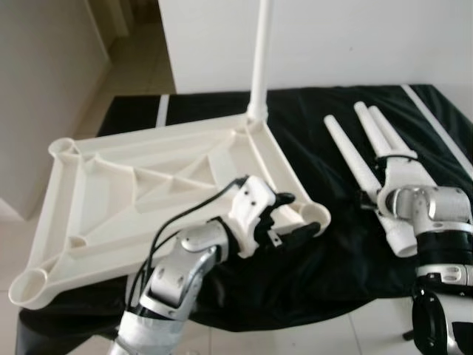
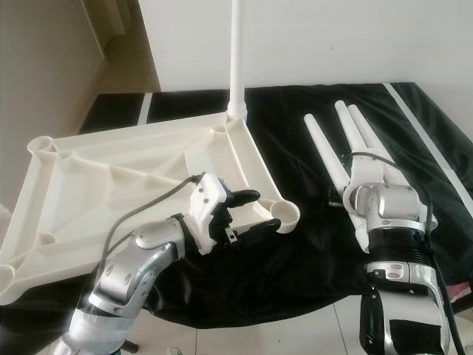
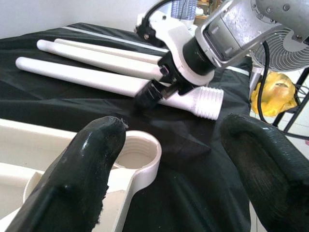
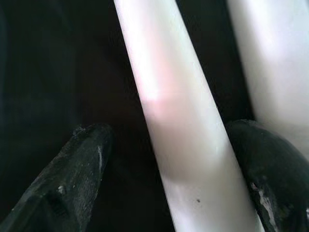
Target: Building children table
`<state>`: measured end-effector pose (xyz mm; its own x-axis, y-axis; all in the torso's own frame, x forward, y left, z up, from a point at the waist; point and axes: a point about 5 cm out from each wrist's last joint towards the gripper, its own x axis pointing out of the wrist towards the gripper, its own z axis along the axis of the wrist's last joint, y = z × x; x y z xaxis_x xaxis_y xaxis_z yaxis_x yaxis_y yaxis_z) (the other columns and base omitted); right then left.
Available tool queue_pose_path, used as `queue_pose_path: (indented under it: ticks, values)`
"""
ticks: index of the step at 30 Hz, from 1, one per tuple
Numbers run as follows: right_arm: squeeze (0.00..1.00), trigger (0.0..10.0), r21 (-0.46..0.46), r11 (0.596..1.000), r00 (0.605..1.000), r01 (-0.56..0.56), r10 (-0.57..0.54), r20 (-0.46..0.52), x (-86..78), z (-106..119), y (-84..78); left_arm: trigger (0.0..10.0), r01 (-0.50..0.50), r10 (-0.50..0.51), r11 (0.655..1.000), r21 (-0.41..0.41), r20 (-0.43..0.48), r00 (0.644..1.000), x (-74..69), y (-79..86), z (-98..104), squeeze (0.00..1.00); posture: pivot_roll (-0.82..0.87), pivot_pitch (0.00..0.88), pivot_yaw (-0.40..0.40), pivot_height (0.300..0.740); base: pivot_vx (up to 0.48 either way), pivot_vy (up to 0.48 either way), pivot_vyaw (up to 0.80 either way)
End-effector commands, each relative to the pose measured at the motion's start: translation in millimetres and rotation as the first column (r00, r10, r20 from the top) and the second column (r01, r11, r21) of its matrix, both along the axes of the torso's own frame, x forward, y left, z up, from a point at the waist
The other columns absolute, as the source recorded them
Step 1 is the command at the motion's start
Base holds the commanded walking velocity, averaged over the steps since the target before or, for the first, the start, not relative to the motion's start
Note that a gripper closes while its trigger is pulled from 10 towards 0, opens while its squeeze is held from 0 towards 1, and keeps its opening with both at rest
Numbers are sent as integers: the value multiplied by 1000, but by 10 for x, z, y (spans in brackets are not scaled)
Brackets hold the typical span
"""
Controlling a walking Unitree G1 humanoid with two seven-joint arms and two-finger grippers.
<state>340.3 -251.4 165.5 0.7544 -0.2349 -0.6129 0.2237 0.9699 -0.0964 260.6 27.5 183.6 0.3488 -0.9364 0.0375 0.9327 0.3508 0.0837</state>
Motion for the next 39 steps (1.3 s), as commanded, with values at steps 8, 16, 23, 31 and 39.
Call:
queue_pose_path:
  ticks: [8,16,23,31,39]
  values:
    - [0,10000,124,992,996,-29,39,-74,82,-60,38,10000,-17,17,1000,-3,-13,1000,-13,-8,12,0,-47,76,11,740,0,0,0]
    - [0,9412,216,976,992,-10,37,-120,64,-122,77,10000,-28,28,1000,-1,-14,1000,-7,24,21,0,-39,79,6,740,0,0,0]
    - [0,0,294,956,981,8,50,-188,-4,-260,142,10000,-60,60,998,-5,-16,998,22,58,36,0,-35,85,-1,740,0,0,0]
    - [0,0,312,948,976,-69,129,-176,19,-250,262,10000,-91,90,996,-15,-18,996,62,79,74,0,-30,94,-8,740,0,0,0]
    - [0,2118,280,932,973,-231,212,96,188,1,383,10000,-178,177,984,-29,-28,984,163,137,97,0,-21,106,-13,740,0,0,0]
